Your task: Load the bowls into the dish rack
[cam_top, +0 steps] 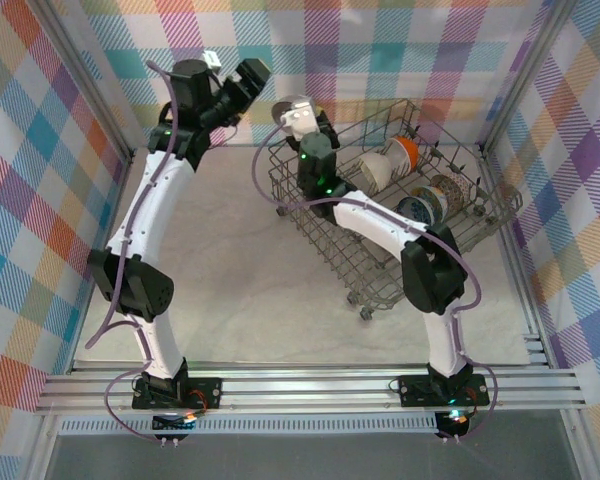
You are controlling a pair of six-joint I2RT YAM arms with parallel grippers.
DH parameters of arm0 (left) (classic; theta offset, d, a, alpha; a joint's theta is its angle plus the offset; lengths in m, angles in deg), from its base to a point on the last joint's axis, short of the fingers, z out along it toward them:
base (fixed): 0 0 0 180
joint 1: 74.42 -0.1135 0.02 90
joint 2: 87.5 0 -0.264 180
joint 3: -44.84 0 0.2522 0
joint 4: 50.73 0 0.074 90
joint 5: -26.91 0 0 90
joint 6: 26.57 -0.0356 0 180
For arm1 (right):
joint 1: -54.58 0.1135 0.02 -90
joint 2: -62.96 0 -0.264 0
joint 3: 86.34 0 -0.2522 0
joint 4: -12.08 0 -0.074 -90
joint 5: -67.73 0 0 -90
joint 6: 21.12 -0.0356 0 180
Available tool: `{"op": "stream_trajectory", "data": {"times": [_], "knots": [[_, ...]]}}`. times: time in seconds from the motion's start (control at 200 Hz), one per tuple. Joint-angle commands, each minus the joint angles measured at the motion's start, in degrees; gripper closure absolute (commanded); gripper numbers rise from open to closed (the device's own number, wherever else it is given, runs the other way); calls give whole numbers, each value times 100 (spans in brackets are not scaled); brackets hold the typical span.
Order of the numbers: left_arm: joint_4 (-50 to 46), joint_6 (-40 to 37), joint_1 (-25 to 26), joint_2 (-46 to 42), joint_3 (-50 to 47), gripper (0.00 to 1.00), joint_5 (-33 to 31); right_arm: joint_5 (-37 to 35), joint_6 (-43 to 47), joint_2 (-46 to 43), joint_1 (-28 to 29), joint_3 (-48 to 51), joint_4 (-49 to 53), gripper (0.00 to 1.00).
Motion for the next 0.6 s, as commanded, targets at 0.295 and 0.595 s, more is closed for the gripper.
{"op": "stream_trajectory", "data": {"times": [0.295, 0.595], "knots": [[358, -1363, -870, 385, -2, 7, 379, -805, -1259, -849, -935, -733, 3480, 100], [132, -1397, -1153, 1236, 289, 9, 1009, -975, -1595, -168, -1109, -1558, 5295, 100]]}}
